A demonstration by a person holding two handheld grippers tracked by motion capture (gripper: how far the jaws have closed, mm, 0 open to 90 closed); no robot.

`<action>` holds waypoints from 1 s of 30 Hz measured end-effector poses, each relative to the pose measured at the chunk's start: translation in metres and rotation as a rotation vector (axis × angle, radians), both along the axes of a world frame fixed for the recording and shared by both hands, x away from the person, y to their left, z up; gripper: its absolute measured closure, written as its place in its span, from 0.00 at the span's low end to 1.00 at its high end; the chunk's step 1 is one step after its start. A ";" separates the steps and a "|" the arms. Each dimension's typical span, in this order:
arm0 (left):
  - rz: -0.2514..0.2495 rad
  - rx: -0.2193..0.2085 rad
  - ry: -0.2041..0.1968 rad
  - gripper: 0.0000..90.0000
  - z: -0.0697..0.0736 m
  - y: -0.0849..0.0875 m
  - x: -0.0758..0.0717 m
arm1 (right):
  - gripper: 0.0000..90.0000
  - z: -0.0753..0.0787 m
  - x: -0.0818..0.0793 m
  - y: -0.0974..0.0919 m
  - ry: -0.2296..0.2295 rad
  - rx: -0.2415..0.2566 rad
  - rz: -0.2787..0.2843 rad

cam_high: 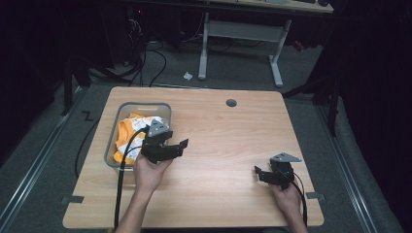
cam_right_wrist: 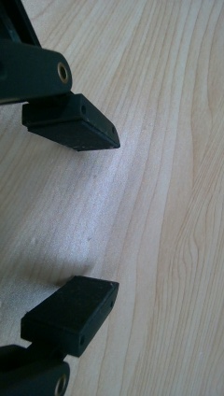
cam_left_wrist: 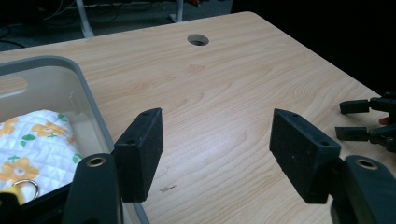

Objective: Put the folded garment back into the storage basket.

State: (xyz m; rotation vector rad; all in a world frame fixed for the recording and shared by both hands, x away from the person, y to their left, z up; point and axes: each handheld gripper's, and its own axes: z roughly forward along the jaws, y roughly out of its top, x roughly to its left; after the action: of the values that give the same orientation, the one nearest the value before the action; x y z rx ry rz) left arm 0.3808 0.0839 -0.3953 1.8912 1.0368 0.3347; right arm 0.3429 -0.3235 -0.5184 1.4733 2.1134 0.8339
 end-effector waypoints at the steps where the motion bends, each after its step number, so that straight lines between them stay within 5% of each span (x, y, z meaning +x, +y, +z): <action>1: -0.004 -0.002 0.000 0.39 -0.001 -0.001 -0.001 | 0.30 0.000 0.000 0.000 0.001 0.000 0.000; 14: -0.030 0.004 0.018 0.39 -0.014 -0.015 -0.007 | 0.30 0.000 0.000 0.000 0.000 0.000 0.000; 30: -0.069 0.019 0.066 0.39 -0.049 -0.042 -0.017 | 0.30 0.000 0.000 0.000 0.000 0.000 0.000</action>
State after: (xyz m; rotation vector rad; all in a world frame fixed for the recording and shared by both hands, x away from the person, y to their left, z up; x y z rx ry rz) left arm 0.3636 0.0418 -0.4447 1.9611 1.0131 0.2440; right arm 0.3429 -0.3235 -0.5183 1.4732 2.1136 0.8339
